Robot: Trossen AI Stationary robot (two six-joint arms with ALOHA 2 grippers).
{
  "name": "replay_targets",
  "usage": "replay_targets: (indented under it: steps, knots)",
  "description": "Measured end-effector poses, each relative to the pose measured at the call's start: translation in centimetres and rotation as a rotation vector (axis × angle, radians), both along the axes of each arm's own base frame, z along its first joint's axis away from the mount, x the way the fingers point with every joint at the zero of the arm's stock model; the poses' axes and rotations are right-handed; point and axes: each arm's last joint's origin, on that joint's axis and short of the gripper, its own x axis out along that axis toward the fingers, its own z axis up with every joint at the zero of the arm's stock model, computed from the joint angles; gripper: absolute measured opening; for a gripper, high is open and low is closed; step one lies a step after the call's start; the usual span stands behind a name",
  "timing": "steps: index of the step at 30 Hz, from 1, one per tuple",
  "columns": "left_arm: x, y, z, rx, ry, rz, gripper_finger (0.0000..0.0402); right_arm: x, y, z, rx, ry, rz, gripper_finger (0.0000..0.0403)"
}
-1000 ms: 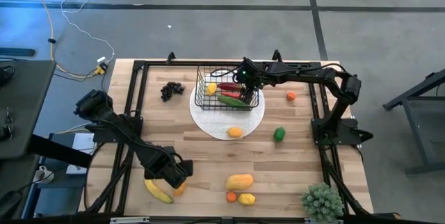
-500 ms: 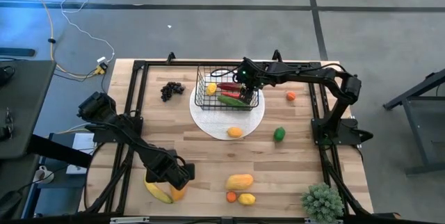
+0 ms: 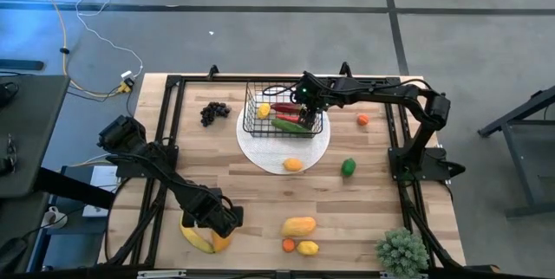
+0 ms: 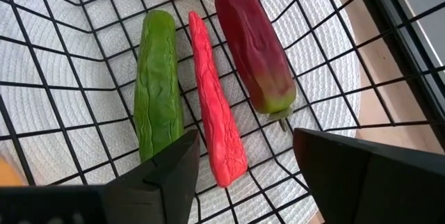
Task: Build produce basket
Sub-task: Put the left yellow mango into the black wire basket
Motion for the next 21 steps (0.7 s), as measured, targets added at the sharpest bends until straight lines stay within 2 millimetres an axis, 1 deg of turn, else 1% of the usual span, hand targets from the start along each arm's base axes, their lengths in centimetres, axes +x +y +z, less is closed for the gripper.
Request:
replay_targets:
  steps: [5, 12, 17, 21]
  knots:
    - [0.0, 0.0, 0.0, 0.015, -0.011, -0.022, 0.0131, 0.0, 0.0, 0.0, 0.002, 0.002, -0.002, 0.0213]
    - [-0.3, 0.3, 0.7, 0.07, -0.064, -0.024, 0.0129, -0.1, 0.0, 0.0, 0.002, 0.002, -0.003, 0.0213]
    - [-0.7, 0.3, 1.4, 0.115, -0.109, -0.026, 0.0128, -0.3, 0.1, 0.7, -0.006, -0.016, -0.005, 0.0213]
    - [-1.1, 0.5, 1.8, 0.121, -0.104, -0.036, 0.0127, -0.5, 0.1, 1.4, -0.017, -0.046, -0.009, 0.0213]
